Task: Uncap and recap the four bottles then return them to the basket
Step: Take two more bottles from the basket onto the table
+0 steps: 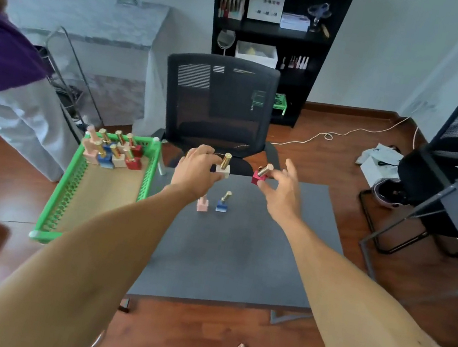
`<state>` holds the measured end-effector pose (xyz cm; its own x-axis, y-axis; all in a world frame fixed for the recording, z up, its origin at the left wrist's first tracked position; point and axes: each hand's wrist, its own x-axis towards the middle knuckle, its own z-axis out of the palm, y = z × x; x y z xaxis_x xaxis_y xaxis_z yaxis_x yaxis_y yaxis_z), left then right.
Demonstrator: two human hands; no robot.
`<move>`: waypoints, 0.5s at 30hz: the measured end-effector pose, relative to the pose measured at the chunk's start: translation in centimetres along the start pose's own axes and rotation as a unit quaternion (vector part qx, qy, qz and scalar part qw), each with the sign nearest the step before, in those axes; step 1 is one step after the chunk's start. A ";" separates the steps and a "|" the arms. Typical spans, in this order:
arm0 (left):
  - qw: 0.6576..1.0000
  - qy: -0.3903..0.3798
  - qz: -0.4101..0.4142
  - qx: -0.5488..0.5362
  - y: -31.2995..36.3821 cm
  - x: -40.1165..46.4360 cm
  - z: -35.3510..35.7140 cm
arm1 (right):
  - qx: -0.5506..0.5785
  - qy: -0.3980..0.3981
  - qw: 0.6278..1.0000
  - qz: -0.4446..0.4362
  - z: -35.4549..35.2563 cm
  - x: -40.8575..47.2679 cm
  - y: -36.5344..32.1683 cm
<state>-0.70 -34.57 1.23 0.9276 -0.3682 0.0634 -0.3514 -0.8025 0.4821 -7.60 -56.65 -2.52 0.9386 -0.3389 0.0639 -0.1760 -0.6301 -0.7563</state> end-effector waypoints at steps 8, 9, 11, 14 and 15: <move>0.998 0.001 -0.062 -0.017 6.6 0.3 7.9 | -0.036 -0.045 0.998 0.008 -4.6 1.4 7.3; 0.997 0.001 -0.073 -0.017 7.0 0.0 8.8 | -0.041 -0.055 0.998 0.010 -4.7 1.4 7.9; 0.996 0.005 -0.088 -0.008 7.5 -0.4 10.5 | -0.046 -0.076 0.996 0.004 -4.5 1.2 9.1; 0.995 -0.012 -0.102 0.010 7.5 -0.9 12.7 | -0.045 -0.095 0.994 0.007 -3.7 1.0 10.7; 0.995 -0.026 -0.099 0.010 7.3 -1.0 13.4 | -0.044 -0.101 0.994 0.012 -3.4 1.0 11.2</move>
<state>-5.89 -46.36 -7.06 0.9710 -0.2263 -0.0770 -0.1661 -0.8704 0.4636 -9.64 -66.43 -8.69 0.9728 -0.2124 -0.0926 -0.2159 -0.6859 -0.6950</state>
